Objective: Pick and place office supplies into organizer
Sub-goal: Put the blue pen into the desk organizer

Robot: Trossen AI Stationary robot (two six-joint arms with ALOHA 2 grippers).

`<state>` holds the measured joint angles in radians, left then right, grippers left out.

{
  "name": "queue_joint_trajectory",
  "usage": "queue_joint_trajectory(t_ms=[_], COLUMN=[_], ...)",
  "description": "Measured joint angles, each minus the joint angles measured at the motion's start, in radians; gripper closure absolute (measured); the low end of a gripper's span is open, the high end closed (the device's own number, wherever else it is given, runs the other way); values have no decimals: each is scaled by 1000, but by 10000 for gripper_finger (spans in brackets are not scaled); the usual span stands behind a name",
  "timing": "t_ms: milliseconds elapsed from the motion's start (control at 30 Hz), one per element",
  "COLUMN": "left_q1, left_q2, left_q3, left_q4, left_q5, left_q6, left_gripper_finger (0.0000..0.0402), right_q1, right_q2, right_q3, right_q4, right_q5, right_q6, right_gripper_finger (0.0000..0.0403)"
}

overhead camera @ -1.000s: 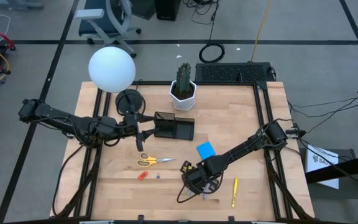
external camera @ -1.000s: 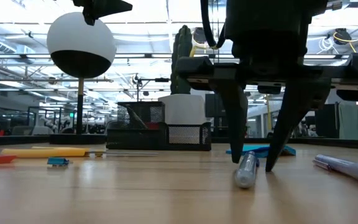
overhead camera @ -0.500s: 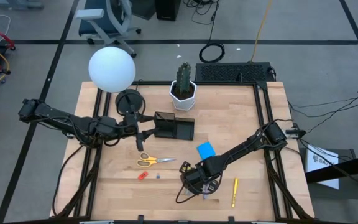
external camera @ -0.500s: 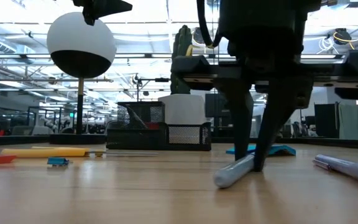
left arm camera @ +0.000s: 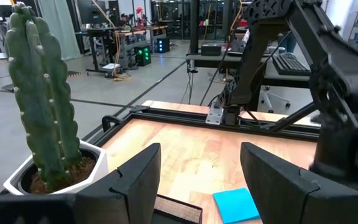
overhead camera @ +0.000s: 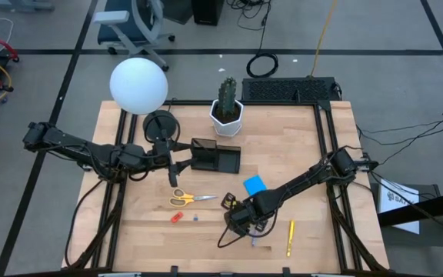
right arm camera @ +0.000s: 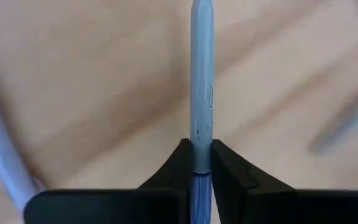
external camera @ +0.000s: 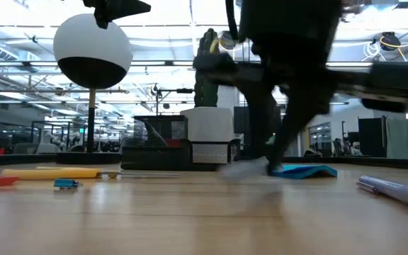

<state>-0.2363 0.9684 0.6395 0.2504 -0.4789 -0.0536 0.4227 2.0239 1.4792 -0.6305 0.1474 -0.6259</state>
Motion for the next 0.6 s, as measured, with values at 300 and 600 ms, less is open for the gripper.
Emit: queue_joint_trajectory(t_ms=[300,600], left_q1=[0,-1], left_q2=[0,0], left_q3=[0,0], left_q4=[0,0], left_q5=[0,4], left_q6=[-5,-13], left_gripper_finger=[176,176], right_q1=[-5,-24], right_q2=[-84,-127], right_q3=[1,2], right_q4=[11,83], right_q5=[202,429], right_q6=[-8,27], right_gripper_finger=[377,377])
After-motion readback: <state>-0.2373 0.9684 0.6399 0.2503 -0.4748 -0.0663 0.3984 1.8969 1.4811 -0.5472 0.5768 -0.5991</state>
